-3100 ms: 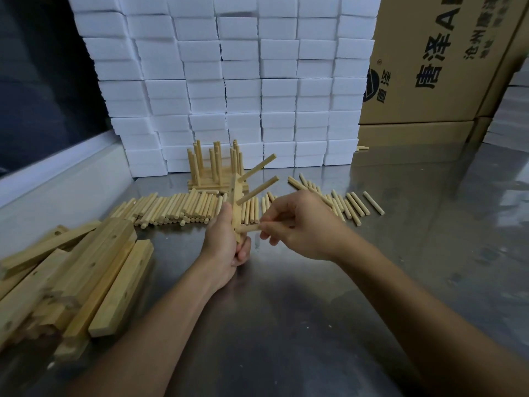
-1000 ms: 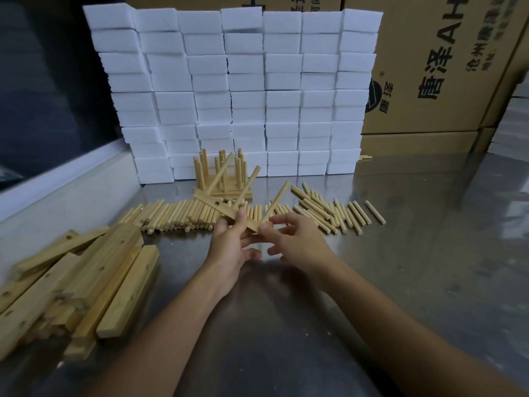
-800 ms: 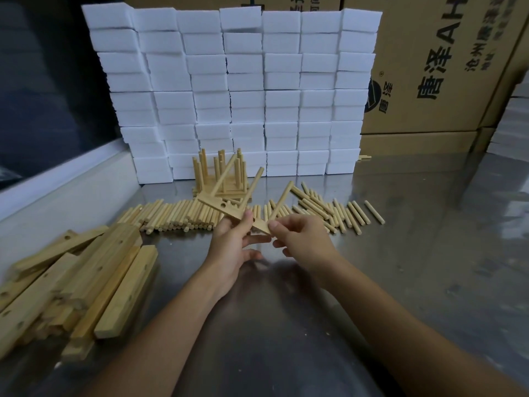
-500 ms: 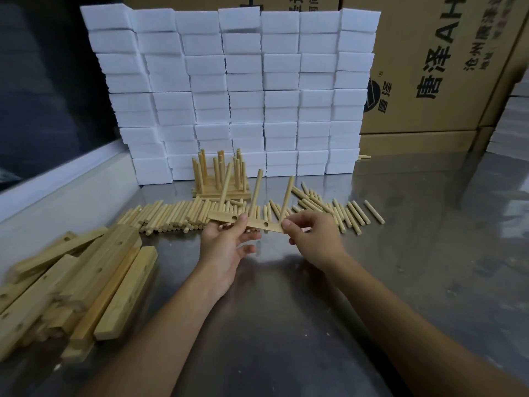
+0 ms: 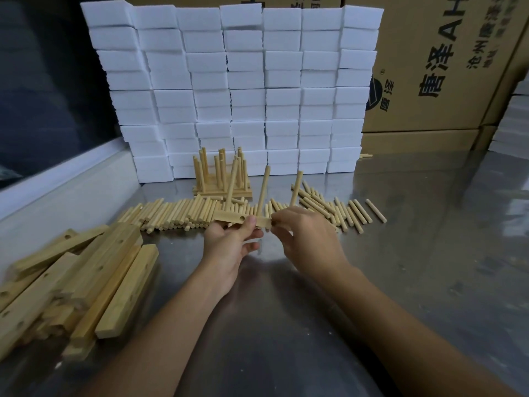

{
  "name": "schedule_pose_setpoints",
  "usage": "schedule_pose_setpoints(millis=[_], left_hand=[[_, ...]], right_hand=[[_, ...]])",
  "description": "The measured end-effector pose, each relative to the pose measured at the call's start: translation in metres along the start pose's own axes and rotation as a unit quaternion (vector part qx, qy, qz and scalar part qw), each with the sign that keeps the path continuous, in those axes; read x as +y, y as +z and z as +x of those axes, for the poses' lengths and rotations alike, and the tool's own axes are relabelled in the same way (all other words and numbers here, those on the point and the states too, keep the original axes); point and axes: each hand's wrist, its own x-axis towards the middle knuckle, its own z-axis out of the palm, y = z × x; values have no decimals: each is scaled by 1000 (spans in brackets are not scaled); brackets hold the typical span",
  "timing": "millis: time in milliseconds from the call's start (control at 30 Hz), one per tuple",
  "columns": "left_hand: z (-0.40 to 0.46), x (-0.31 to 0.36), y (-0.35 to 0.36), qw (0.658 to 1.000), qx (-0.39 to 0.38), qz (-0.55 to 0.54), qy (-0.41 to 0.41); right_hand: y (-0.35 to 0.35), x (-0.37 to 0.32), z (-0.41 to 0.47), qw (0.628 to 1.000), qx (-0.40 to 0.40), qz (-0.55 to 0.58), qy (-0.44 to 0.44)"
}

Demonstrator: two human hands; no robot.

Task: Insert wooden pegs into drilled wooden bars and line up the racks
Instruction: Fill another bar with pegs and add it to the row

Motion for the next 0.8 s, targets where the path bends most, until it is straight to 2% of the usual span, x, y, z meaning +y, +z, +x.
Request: schedule_pose_setpoints(millis=[233, 333, 400, 467, 533, 600, 667, 800], left_hand=[[-2, 3, 4, 1000, -12, 17, 2], [2, 4, 5, 994, -1, 105, 41], [8, 3, -2, 957, 39, 261, 122], [13, -1, -11, 881, 67, 422, 204], [18, -5, -16, 818, 63, 525, 226], [23, -12, -15, 775, 47, 597, 204], [27, -15, -13, 759, 48, 623, 182], [30, -15, -15, 763, 69, 621, 166]], right_hand=[[1, 1, 9, 997, -49, -48, -28], [1, 9, 18, 998, -51, -43, -15], [1, 20, 28, 997, -55, -57, 2], [2, 33, 42, 996, -53, -72, 14], [4, 50, 61, 994, -51, -90, 23], [7, 69, 85, 992, -50, -114, 32], [14, 86, 108, 988, -54, -133, 48], [32, 110, 145, 981, -69, -167, 71]])
